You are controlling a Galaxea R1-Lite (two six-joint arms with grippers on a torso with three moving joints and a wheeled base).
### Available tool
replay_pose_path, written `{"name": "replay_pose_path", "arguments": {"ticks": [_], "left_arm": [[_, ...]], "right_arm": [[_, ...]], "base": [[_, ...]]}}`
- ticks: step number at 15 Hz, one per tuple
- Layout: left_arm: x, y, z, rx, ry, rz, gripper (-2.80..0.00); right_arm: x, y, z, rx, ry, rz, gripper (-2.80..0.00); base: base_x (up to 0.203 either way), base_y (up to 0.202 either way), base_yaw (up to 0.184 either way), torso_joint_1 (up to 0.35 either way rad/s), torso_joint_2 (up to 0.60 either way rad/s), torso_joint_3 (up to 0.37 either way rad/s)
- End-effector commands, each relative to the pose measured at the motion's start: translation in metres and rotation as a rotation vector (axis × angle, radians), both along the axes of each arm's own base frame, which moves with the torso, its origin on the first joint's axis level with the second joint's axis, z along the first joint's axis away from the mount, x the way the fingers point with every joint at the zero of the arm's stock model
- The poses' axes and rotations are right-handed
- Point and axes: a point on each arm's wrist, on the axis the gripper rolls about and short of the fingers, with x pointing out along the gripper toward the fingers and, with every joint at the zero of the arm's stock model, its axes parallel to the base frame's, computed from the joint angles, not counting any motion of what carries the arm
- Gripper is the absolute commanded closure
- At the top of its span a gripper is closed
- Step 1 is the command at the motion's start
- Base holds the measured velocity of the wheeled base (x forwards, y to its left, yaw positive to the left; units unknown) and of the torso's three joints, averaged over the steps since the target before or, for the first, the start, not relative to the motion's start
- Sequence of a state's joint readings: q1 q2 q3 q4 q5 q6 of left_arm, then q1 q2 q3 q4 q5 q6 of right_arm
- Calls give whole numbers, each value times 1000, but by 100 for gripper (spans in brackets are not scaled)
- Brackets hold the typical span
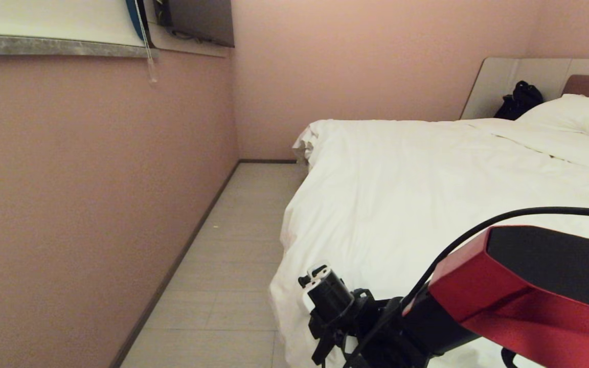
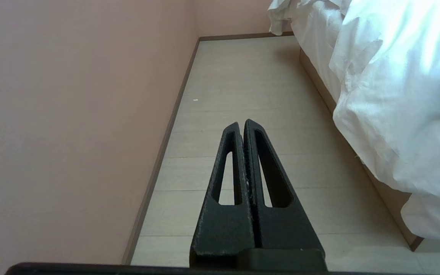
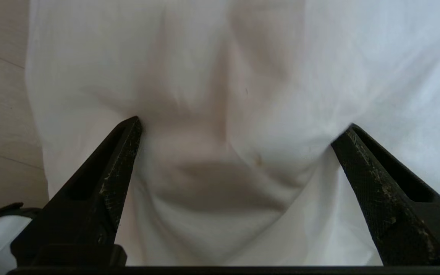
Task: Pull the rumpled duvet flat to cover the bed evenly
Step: Flatten the corners of the folded blanket
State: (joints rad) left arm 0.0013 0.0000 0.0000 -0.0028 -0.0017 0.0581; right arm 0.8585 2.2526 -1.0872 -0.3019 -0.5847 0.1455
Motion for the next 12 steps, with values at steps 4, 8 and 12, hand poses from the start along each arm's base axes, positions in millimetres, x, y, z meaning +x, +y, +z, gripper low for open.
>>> {"name": "replay_pose_path", "arguments": {"ticks": [4,8,12], "left_arm": [[0,0,0,0,0,0,0],[0,0,0,0,0,0,0],[0,0,0,0,0,0,0]], "right_arm": [[7,3,-9,7,5,-23,0],[8,3,-9,16,3,-28,0],[14,-3,5,48,-19,-52,0]], "base": [[0,0,0,0,0,0],[0,0,0,0,0,0],[0,0,0,0,0,0]]}}
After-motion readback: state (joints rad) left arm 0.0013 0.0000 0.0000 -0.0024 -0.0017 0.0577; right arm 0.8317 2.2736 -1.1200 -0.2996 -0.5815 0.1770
